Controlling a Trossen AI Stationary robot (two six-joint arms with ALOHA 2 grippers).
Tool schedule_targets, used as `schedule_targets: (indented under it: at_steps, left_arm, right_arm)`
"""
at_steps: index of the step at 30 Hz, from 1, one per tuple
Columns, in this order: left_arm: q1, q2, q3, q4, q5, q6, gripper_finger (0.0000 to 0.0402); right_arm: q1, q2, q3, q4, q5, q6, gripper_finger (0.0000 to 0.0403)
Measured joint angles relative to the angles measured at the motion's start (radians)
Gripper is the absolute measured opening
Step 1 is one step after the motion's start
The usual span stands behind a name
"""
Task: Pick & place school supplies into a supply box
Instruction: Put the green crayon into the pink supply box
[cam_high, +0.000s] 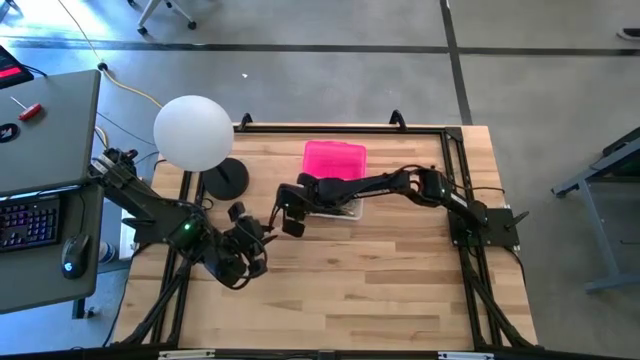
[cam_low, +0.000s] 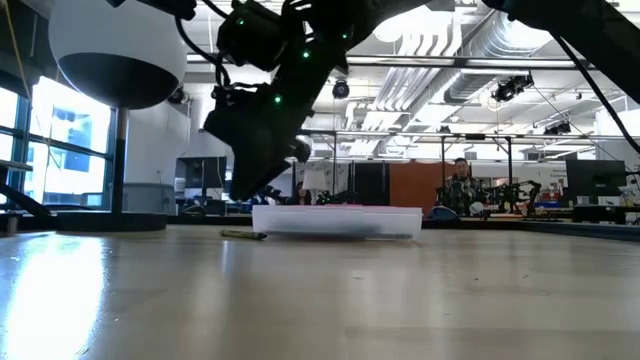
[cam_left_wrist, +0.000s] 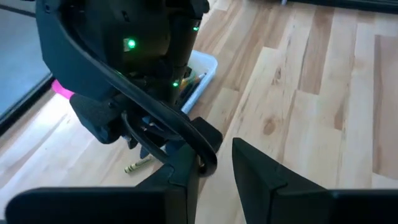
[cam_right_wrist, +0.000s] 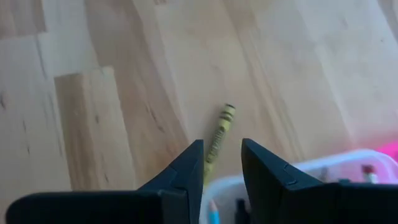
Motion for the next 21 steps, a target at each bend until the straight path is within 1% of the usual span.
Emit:
schedule_targets:
  at_steps: [3, 10, 14, 18, 21]
  left_arm:
    - [0.001, 0.000, 0.000, 0.000, -0.004, 0.000, 0.0122]
    - [-0.002, 0.000, 0.002, 0.008, -0.010, 0.000, 0.0122]
    - [-0.001, 0.000, 0.002, 0.003, -0.002, -0.018, 0.0122]
    - [-0.001, 0.005, 0.002, -0.063, 0.046, -0.070, 0.0122]
    - [-0.003, 0.018, 0.000, -0.172, 0.062, -0.144, 0.0122]
  right_arm:
    - [-0.002, 0.000, 0.035, -0.057, 0.009, 0.001, 0.0087]
    - [0.018, 0.004, 0.048, -0.002, 0.024, -0.008, 0.0087]
    - [0.004, 0.006, 0.043, -0.051, 0.035, -0.009, 0.0087]
    - [0.001, 0.004, 0.053, -0.135, 0.116, -0.072, 0.0087]
    - [0.003, -0.032, 0.067, -0.198, 0.174, -0.099, 0.0087]
